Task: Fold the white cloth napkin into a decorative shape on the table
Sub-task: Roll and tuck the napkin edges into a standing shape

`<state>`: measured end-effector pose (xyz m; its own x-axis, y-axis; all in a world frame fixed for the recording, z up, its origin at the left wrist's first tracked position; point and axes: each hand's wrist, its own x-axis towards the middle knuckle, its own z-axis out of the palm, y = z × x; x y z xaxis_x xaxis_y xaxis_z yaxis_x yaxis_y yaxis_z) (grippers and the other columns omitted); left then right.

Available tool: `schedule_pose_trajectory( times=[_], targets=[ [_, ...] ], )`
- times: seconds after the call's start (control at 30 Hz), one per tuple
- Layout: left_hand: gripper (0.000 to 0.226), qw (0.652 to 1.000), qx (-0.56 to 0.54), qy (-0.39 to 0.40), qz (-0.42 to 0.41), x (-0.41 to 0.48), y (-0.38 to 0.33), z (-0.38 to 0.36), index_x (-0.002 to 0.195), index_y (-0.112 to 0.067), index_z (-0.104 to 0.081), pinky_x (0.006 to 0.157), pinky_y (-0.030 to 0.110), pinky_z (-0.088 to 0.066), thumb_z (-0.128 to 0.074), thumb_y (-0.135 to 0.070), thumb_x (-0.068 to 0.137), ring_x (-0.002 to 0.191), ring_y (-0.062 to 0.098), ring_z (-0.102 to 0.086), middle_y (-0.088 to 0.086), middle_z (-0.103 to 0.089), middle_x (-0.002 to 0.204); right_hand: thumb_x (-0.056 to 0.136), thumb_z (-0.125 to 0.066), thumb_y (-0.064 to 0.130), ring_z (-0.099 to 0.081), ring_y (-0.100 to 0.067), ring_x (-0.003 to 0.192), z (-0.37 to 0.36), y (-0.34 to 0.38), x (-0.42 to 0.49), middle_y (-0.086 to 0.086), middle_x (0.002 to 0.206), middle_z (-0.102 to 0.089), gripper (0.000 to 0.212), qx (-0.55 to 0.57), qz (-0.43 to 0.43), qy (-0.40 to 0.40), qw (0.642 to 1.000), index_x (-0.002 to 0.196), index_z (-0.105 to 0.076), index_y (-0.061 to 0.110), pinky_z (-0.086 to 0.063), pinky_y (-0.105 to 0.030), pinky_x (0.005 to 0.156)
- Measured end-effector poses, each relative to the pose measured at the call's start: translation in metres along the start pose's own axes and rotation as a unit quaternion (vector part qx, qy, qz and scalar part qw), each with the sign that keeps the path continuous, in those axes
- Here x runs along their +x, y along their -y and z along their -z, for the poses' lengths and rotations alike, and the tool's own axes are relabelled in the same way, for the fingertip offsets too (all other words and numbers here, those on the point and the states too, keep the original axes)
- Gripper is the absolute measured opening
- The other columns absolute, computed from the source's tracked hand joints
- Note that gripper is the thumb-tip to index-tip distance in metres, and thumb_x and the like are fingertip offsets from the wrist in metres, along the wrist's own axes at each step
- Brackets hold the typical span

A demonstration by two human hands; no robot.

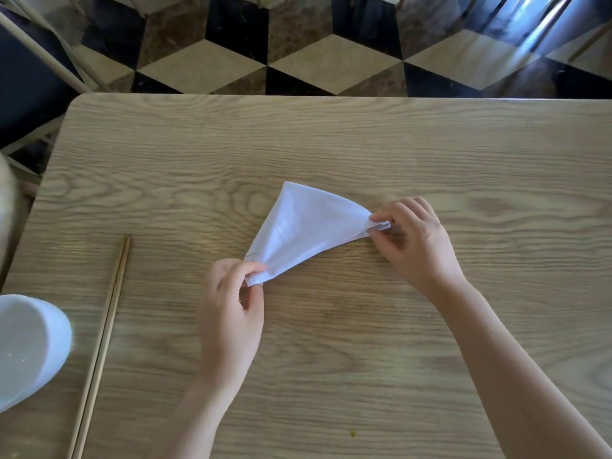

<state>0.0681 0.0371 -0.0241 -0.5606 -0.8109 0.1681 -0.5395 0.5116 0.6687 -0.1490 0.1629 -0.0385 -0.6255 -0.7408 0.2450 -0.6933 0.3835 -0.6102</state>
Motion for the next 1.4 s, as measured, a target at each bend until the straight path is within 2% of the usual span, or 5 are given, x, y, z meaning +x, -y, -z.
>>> schedule_pose_trajectory(
  times=[0.2,0.53,1.0,1.23,1.4],
  targets=[
    [0.025,1.0,0.006,-0.027,-0.007,0.003,-0.002,0.002,0.09,-0.012,-0.067,0.073,0.039,-0.049,-0.059,0.009,0.079,0.091,0.024,-0.053,0.006,-0.051,0.101,0.074,-0.067,0.03,-0.048,-0.022,0.087,-0.01,0.006,-0.002,-0.001,0.089,-0.057,0.027,-0.052,-0.05,-0.021,0.997,0.091,-0.056,0.011,-0.041,-0.032,0.082],
    [0.026,0.999,-0.021,-0.017,0.022,0.005,-0.003,-0.003,0.093,-0.012,-0.064,0.082,0.022,-0.044,-0.057,0.011,0.082,0.099,0.013,-0.057,-0.003,-0.06,0.107,0.077,-0.072,0.027,-0.035,-0.017,0.086,-0.029,0.03,-0.018,-0.005,0.09,-0.051,0.017,-0.086,-0.194,-0.136,0.968,0.079,-0.063,0.014,-0.025,-0.023,0.081],
    [0.015,0.997,0.044,-0.047,-0.037,0.001,0.01,-0.01,0.085,0.0,-0.061,0.087,0.009,-0.034,-0.051,0.008,0.077,0.099,0.019,-0.054,0.011,-0.065,0.106,0.077,-0.068,0.015,-0.047,-0.025,0.083,-0.027,0.024,-0.009,-0.008,0.085,-0.056,0.006,-0.029,-0.194,-0.154,0.968,0.077,-0.066,0.01,-0.045,-0.044,0.077],
    [0.014,0.996,0.043,-0.026,-0.071,0.002,0.009,-0.009,0.092,-0.002,-0.062,0.088,0.016,-0.039,-0.059,0.0,0.079,0.096,0.019,-0.054,-0.003,-0.061,0.102,0.075,-0.068,0.008,-0.042,-0.018,0.1,-0.017,0.011,0.001,-0.009,0.111,-0.055,0.03,-0.008,-0.149,-0.131,0.98,0.102,-0.055,0.008,-0.045,-0.04,0.085],
    [0.016,0.994,0.056,-0.045,-0.079,-0.009,0.002,-0.017,0.098,-0.006,-0.062,0.088,0.038,-0.046,-0.064,-0.009,0.083,0.098,0.022,-0.056,0.004,-0.065,0.108,0.079,-0.063,0.002,-0.049,-0.021,0.092,-0.012,-0.002,0.009,-0.005,0.097,-0.065,0.025,-0.034,-0.059,-0.068,0.995,0.103,-0.061,0.008,-0.045,-0.034,0.081]
  ],
)
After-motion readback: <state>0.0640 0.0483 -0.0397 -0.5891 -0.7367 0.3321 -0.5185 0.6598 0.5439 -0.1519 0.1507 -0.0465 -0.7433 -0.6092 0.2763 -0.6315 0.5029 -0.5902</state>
